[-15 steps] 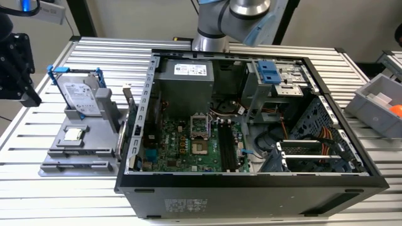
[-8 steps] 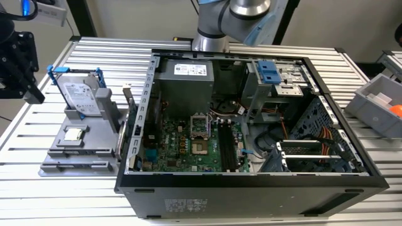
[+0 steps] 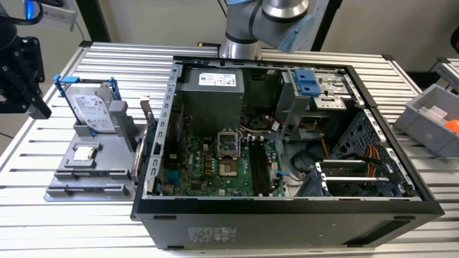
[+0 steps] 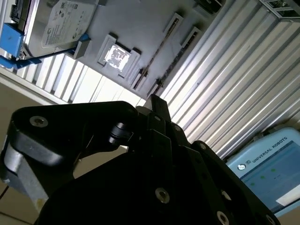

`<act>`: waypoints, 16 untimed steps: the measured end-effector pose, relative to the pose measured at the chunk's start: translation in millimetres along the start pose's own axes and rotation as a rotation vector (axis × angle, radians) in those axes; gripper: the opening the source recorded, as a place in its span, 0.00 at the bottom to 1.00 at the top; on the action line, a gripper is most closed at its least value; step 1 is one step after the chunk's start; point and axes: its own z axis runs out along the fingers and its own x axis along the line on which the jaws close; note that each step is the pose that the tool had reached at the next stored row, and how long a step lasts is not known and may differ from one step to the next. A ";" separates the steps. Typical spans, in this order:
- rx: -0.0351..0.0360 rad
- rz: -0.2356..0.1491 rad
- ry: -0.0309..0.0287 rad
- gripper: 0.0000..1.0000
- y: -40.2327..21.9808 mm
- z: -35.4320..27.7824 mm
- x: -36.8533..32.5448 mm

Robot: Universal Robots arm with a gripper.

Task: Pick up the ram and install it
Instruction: 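Pick up the ram and move it above insertion slot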

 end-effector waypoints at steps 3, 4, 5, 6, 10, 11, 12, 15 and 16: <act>-0.0001 0.000 0.0008 1.00 0.0 -0.1 0.0; -0.0001 0.000 0.0011 1.00 0.0 -0.1 0.0; 0.0000 0.000 0.0013 1.00 0.0 0.0 0.0; -0.0001 0.000 0.0016 1.00 0.0 -0.1 0.0; -0.0001 0.000 0.0025 1.00 0.0 -0.1 0.0; -0.0001 0.000 0.0028 1.00 0.0 -0.1 0.0; -0.0001 0.000 0.0030 1.00 0.0 0.0 0.0; -0.0001 0.000 0.0032 1.00 0.0 0.0 0.0; 0.0001 0.000 0.0039 1.00 -0.1 0.2 0.0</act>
